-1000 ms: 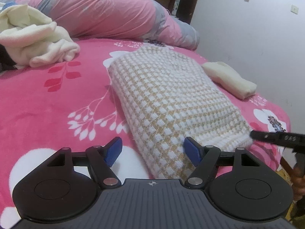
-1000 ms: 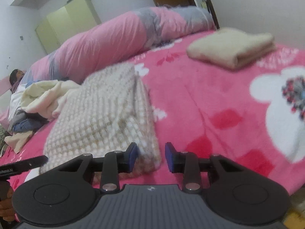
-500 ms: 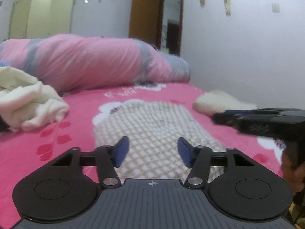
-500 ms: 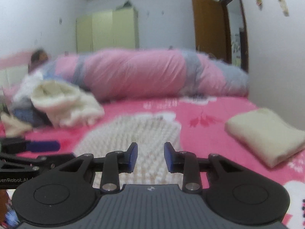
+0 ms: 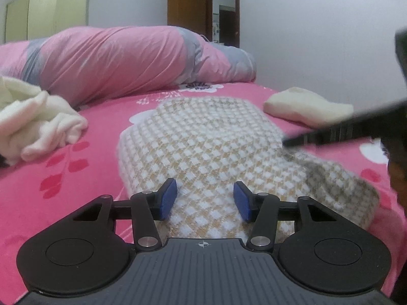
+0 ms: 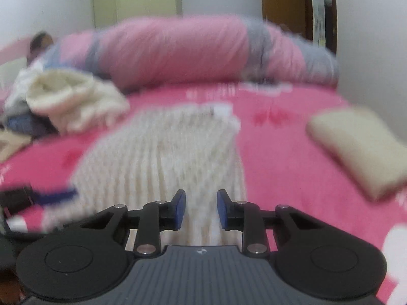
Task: Fold clothes
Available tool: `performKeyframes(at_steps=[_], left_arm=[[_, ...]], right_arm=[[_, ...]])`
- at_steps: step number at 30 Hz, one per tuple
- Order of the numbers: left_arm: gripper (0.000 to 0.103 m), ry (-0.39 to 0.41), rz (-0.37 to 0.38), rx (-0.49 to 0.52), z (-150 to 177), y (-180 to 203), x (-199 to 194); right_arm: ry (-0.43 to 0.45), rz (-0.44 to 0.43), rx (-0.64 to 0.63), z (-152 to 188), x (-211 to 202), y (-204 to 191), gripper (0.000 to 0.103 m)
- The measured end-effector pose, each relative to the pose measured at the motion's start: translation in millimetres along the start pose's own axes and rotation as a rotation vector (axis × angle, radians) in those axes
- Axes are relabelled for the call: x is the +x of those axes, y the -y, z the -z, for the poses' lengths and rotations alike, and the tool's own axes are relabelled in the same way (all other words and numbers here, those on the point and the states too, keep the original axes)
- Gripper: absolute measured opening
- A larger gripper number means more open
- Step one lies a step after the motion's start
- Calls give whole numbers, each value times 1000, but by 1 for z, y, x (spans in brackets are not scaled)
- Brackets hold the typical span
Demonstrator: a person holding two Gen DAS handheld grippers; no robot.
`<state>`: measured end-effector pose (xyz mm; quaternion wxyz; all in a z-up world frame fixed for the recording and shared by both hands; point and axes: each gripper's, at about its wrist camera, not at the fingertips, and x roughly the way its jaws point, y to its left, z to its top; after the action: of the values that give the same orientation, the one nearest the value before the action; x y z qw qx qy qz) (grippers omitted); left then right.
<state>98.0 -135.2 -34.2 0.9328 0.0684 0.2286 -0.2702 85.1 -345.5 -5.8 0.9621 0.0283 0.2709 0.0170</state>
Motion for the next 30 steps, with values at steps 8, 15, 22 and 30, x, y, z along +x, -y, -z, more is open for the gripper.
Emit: performKeyframes(at_steps=[8,15,22,30], left_arm=[[51,23,15,45,1,1,-2],[51,94,55,-55,-28,-18,-13],[53,-71,-14,-94,-60,-32,48],[57,-112,-46,-69,-53,-30,60]], right_arm=[[-36,-11,13,27,57,7,28],[-36,-52,108,28,51,23,28],[-21,-42,100,33,48,20,28],[-90,-15,62,12,46,12,29]])
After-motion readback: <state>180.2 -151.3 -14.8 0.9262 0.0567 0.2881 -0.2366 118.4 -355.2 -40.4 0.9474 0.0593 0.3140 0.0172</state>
